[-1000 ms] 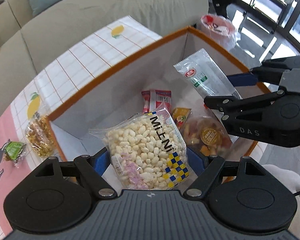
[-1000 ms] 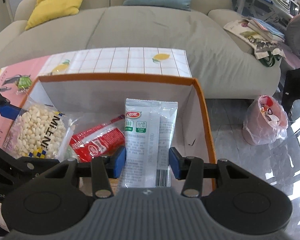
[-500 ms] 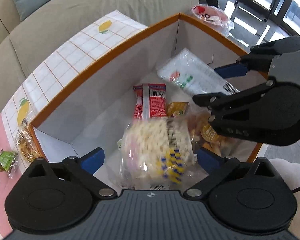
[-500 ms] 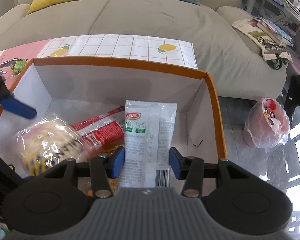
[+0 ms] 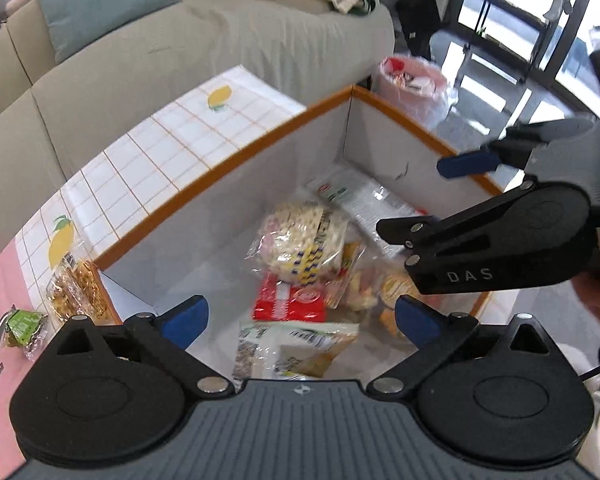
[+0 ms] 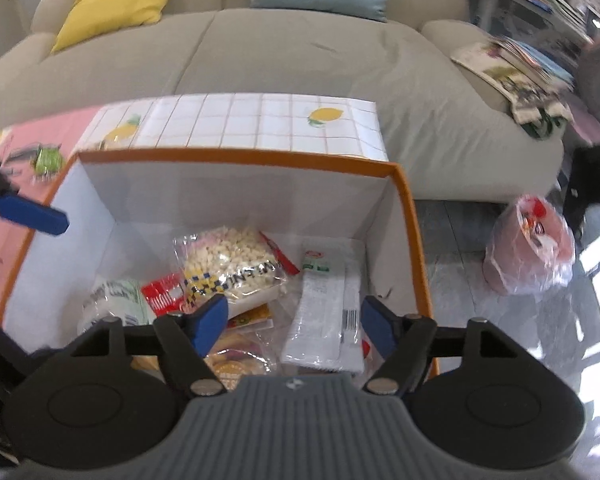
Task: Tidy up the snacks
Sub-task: 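Withdraw both tools from the box toward the dark seaweed bag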
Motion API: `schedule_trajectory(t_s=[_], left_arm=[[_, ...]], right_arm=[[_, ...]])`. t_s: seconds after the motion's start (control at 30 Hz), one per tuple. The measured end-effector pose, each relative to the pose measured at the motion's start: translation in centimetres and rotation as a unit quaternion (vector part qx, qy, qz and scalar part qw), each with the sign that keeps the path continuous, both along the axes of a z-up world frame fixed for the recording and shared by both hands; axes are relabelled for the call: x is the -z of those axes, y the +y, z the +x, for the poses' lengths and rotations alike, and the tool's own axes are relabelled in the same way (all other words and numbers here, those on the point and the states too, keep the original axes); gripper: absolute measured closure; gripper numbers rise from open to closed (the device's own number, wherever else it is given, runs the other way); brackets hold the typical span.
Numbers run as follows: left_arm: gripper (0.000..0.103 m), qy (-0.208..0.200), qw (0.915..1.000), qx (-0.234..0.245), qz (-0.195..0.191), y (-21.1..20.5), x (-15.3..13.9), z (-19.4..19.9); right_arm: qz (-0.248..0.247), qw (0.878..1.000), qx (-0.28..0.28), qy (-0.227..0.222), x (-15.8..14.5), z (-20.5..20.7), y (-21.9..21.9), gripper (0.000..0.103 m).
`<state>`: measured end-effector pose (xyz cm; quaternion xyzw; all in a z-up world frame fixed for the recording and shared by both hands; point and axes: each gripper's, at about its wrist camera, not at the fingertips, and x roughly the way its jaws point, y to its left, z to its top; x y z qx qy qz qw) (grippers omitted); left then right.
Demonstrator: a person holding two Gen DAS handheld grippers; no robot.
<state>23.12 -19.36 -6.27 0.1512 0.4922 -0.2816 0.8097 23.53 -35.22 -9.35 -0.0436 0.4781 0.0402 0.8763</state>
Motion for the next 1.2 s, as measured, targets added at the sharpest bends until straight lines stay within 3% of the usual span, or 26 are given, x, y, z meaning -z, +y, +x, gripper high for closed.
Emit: schedule_trajectory(t_s=[0.27,0.5,0.63,0.9,1.2], left_arm=[[0.0,-0.029,0.9967,-0.025,-0.071,2.8,-3.6,-1.5],[0.0,-0.049,0.9884,-0.062,-0.13,7.3,-5.7,-3.4],[0.0,-0.073,0.9824,-0.097,-0.142,10.3,-6.1,-4.6],[0.0,-0.078,0.9665,-0.183,-0.162,17.8,-5.7,-6.2],[0.0,-0.074,0.9548,-0.239,-0.161,23.6,-3.9,-8.0]], right_arm=[[0.038,0.997,0.059,-0.027,-2.5,-2.2,-0.3,0.028],[0.086,0.99,0.093,-0.062,-4.3,-5.2,1.1,0.028],[0.109,0.985,0.107,-0.084,-4.9,-6.8,3.1,0.027],[0.124,0.983,0.075,-0.114,-5.1,-9.3,10.1,0.023],[0.073,0.987,0.0,-0.143,-4.1,-11.6,19.2,0.022]])
